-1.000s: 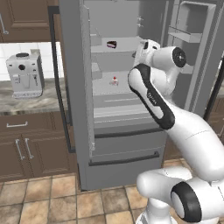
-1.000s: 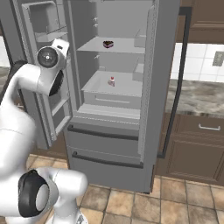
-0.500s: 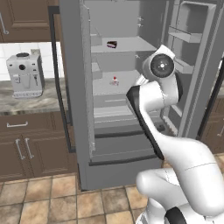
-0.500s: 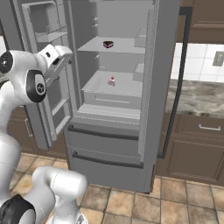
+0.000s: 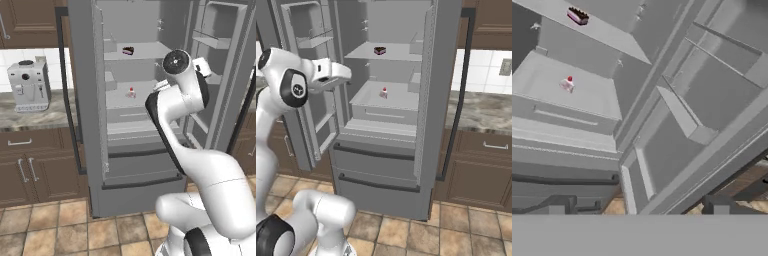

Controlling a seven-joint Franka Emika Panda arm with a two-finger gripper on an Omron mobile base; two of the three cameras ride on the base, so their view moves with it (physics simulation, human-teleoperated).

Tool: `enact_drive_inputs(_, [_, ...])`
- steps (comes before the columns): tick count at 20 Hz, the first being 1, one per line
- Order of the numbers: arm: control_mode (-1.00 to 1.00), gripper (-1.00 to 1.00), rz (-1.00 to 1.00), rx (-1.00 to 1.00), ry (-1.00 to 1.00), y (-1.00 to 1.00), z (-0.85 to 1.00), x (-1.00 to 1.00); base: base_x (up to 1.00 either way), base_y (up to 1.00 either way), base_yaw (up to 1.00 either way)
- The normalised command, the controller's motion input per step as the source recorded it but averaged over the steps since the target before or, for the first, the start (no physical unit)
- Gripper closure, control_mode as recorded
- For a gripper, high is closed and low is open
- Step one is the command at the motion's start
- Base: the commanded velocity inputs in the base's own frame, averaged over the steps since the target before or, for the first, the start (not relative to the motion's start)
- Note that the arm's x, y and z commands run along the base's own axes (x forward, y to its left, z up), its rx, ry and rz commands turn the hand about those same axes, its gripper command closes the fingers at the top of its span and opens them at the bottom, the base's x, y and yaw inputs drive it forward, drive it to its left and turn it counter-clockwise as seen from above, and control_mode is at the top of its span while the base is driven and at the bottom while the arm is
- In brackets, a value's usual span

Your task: Take the cakes from the fridge and place them on the empty tray on the dining counter.

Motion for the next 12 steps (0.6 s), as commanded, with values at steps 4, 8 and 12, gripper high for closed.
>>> enact_drive_inputs(4, [-1.0, -1.0, 0.09, 0.29, 0.11, -0.03, 0.01, -0.02, 0.0, 0.0, 0.0])
enact_drive_inputs(8, [-1.0, -1.0, 0.3, 0.12, 0.01, 0.0, 0.0, -0.46, 0.0, 0.0, 0.0])
enact_drive_inputs(12, [-1.0, -1.0, 0.35, 0.11, -0.02, -0.1, -0.04, -0.81, 0.0, 0.0, 0.0])
